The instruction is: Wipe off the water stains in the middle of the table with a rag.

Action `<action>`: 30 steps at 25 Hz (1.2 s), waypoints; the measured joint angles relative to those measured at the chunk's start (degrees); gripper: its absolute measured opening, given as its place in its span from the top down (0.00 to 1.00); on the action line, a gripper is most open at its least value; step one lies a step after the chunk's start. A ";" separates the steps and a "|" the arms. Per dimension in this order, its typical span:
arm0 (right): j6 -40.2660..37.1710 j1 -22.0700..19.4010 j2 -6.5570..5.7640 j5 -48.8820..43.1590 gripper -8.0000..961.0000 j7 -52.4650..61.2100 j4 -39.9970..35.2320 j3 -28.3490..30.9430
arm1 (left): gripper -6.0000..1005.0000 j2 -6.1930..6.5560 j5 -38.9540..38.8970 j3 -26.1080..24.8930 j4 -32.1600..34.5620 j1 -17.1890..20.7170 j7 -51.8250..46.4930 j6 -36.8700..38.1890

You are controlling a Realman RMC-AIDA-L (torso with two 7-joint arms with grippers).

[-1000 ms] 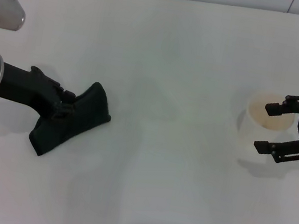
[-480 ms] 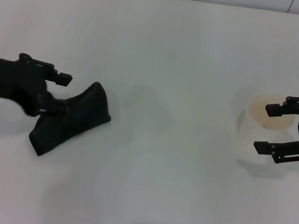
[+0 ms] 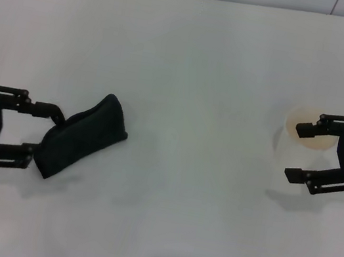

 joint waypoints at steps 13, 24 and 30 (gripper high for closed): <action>-4.35 0.99 -0.39 0.24 0.13 1.06 -0.37 2.56 | 0.40 6.13 -4.38 -0.73 -11.34 0.43 5.22 5.40; -4.39 2.26 -0.52 -0.17 0.13 3.13 -0.94 2.85 | 0.41 6.28 -4.54 -0.59 -12.13 0.09 6.46 6.33; -4.13 2.36 -0.37 -0.23 0.13 3.34 -1.43 2.91 | 0.41 5.89 -4.29 -0.51 -12.14 0.10 6.72 6.46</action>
